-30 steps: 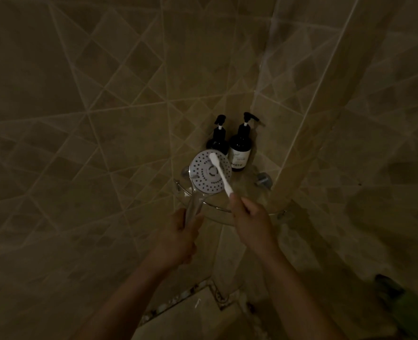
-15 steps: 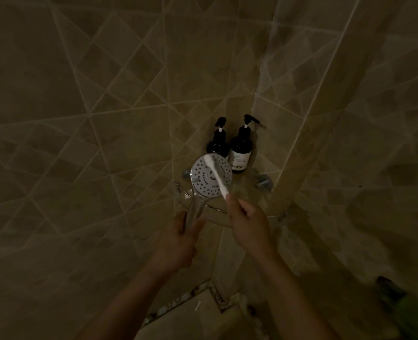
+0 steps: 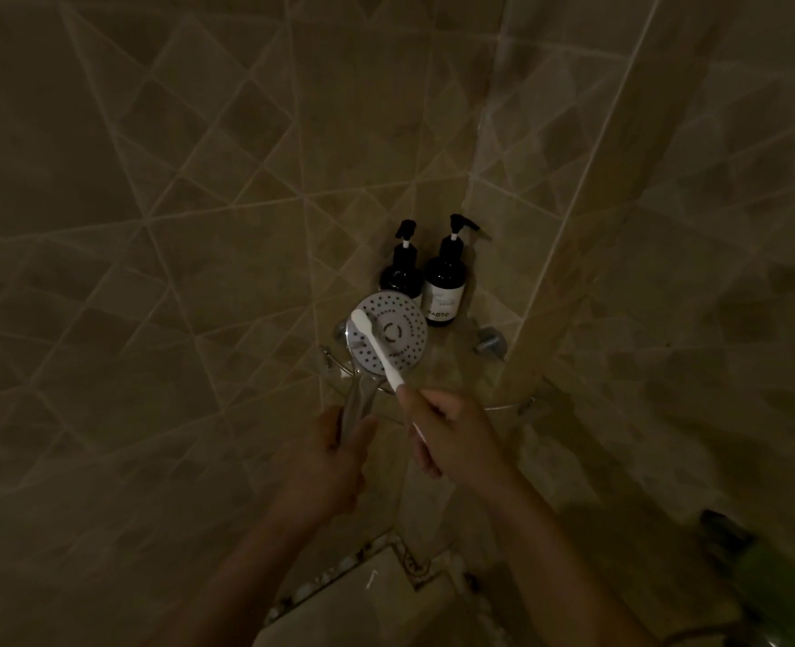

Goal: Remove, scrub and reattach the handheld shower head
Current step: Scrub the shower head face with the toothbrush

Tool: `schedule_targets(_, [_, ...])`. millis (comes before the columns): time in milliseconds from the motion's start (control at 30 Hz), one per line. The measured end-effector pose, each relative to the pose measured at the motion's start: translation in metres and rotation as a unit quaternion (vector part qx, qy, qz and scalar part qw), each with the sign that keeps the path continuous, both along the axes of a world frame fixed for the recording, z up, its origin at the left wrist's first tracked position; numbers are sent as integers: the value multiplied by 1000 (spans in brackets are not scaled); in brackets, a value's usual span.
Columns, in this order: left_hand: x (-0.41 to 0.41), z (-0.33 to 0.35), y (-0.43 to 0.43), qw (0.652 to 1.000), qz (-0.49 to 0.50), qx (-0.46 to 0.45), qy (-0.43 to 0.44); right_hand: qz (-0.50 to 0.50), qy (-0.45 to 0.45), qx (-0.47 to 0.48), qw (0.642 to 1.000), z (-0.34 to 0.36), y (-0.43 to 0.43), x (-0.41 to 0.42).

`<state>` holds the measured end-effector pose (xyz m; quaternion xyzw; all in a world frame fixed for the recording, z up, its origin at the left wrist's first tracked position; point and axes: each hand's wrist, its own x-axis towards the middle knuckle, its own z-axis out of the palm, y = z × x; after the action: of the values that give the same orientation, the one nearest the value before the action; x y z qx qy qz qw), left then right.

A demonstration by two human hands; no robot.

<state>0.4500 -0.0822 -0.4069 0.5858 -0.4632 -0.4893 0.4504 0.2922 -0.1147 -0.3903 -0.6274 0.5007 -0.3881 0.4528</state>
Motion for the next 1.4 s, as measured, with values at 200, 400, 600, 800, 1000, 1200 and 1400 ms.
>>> schedule_targets(200, [-2,-3,-1,1000,-6,13,14,-59,-49,-24,997,0,-1,6])
schedule_targets(400, [1,-4,-2,1000,-2,7,13,-148,-62,-24,987,3,-3,11])
schedule_targets(600, [1,0,-4,999,13,24,37,-107,-60,-22,992,-3,5,20])
schedule_targets(800, [-1,-3,-3,998,11,36,54,-85,-62,-24,994,-4,4,27])
schedule_targets(1000, [-1,-2,-2,999,25,29,29,-122,-90,-25,988,-9,2,32])
schedule_targets(1200, [-1,-2,-2,999,30,20,30,-173,-110,-5,979,-13,3,35])
schedule_targets(1400, [6,-6,-4,997,17,35,59,-125,-115,3,985,-15,7,38])
